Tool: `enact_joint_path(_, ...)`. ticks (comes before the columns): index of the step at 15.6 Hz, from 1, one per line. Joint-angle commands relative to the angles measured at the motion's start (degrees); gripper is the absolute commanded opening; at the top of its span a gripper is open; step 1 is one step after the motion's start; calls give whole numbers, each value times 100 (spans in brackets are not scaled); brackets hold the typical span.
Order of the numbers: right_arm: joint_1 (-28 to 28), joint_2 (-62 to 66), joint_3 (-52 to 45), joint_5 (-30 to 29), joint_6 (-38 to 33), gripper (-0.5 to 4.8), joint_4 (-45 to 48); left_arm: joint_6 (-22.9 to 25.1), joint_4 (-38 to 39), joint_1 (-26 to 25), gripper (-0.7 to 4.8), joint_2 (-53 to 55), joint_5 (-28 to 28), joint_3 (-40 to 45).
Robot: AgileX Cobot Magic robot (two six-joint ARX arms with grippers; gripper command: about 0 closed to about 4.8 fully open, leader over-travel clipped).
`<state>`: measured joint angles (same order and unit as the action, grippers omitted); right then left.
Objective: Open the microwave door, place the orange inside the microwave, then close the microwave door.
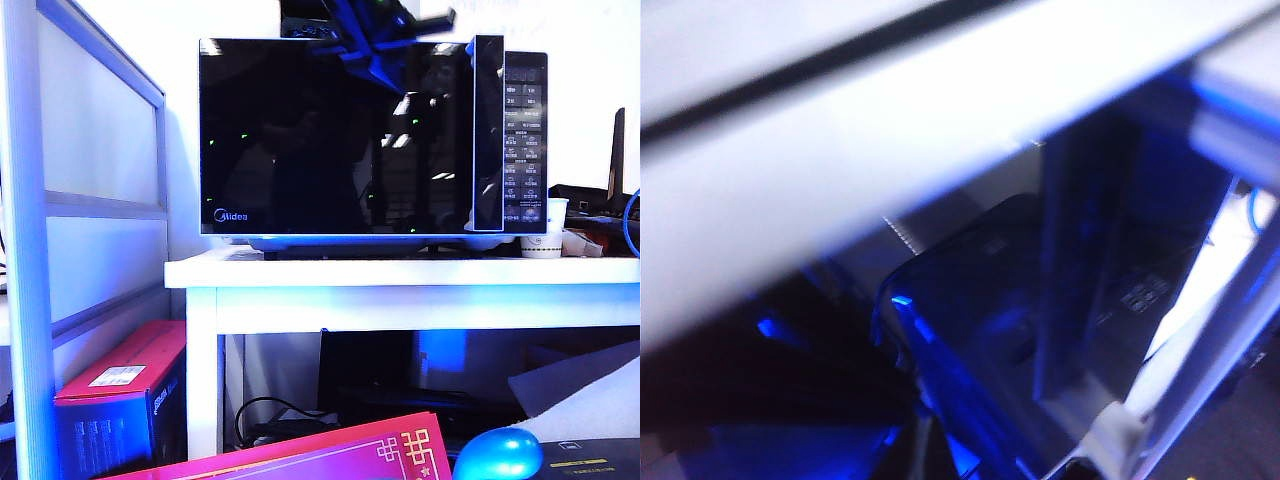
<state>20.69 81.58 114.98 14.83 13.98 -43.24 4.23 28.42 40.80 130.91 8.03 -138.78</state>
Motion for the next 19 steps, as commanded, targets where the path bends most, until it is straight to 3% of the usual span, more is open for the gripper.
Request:
enact_joint_path(1,7,-68,33,7,-33,-1,127,0,-577,-44,-5,155,479,-22)
enact_joint_path(7,7,-197,33,11,-33,-1,146,7,-809,-334,-5,219,1082,-35)
enact_joint_path(11,7,-236,33,20,-33,-1,197,111,-603,-247,-5,-214,831,-262)
enact_joint_path(16,7,-737,33,68,-33,-1,286,197,450,192,-5,-2192,474,-1172)
enact_joint_path(19,7,-1281,33,-2,-31,-1,238,197,1045,699,-5,-3615,481,-1178)
